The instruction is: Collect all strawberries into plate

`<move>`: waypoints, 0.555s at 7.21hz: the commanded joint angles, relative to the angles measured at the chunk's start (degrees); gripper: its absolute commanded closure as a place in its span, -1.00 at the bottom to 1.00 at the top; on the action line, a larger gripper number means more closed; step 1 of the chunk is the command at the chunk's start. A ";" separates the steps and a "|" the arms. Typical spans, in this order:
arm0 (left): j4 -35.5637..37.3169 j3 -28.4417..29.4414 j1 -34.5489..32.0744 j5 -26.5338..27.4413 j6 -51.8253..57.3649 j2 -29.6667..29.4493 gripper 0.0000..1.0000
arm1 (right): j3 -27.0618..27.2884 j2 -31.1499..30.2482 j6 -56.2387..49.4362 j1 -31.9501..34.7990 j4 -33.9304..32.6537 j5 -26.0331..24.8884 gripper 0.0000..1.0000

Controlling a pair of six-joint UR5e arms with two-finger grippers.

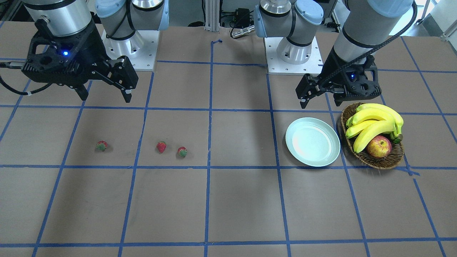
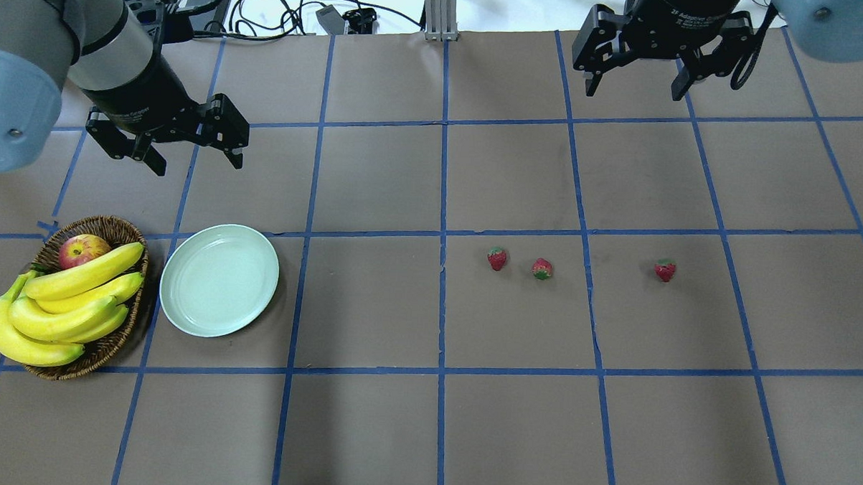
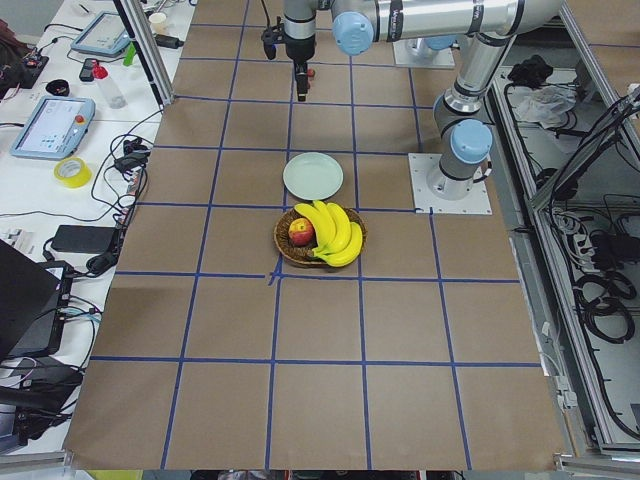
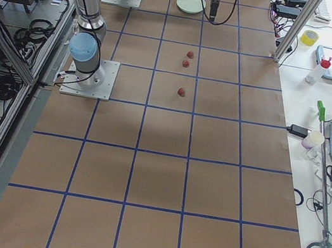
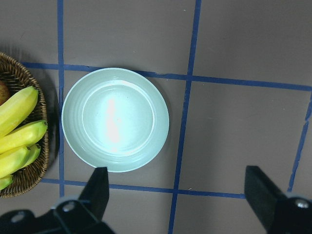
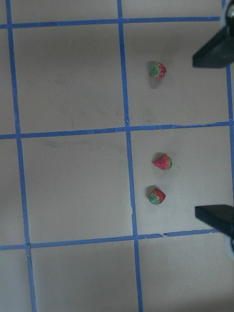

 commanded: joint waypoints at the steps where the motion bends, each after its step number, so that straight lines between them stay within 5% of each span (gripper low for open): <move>1: 0.03 -0.20 0.00 0.30 0.05 0.02 -1.00 | 0.00 -0.03 0.00 0.01 0.03 0.00 -1.00; 4: -0.06 -0.29 0.00 0.74 0.05 0.19 -1.00 | 0.18 0.32 0.00 -0.08 -0.06 0.00 -1.00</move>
